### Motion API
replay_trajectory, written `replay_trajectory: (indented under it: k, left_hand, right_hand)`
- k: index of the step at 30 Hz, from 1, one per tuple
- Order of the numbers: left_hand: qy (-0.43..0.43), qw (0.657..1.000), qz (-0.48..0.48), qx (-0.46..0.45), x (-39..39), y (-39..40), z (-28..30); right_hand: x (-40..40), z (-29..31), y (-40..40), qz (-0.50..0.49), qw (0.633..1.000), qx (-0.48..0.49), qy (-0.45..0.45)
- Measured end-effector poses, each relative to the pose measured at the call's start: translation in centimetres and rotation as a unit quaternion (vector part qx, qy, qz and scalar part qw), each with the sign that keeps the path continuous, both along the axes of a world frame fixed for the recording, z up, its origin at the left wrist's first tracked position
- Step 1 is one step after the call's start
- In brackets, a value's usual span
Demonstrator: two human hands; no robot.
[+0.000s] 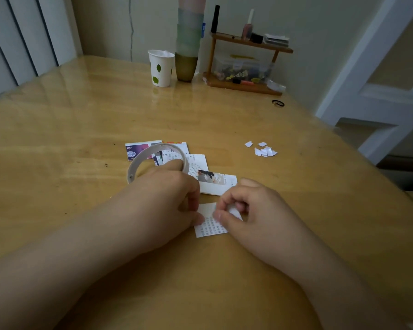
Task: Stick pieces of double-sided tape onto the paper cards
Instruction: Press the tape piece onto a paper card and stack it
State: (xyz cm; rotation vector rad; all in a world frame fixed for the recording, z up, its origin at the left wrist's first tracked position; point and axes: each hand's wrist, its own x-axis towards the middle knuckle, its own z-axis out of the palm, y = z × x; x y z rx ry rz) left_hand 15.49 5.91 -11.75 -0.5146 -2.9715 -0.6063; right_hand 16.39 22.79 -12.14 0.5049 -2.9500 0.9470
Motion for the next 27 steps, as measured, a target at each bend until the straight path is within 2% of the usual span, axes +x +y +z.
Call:
replay_trajectory:
  k: [4, 11, 18, 23, 27]
  left_hand:
    - [-0.001, 1.0, -0.005, -0.003, 0.0, 0.0, 0.1]
    - [0.001, 1.0, -0.006, 0.007, 0.1, -0.3, 0.0]
    - [0.005, 1.0, -0.007, 0.01, -0.1, 0.0, -0.2]
    - [0.005, 1.0, -0.01, 0.023, -0.1, -0.4, -0.2]
    - [0.037, 0.995, -0.001, 0.093, 0.0, -0.7, -0.1]
  right_hand:
    - [-0.1, 0.1, -1.0, 0.041, 0.999, 0.032, 0.006]
    - [-0.1, -0.2, 0.8, -0.029, 1.0, -0.001, 0.008]
    - [-0.2, 0.0, -0.9, 0.039, 0.998, 0.039, 0.021]
    - [-0.3, -0.3, 1.1, -0.022, 1.0, -0.009, 0.005]
    - [-0.2, -1.0, 2.3, -0.053, 0.997, -0.002, 0.058]
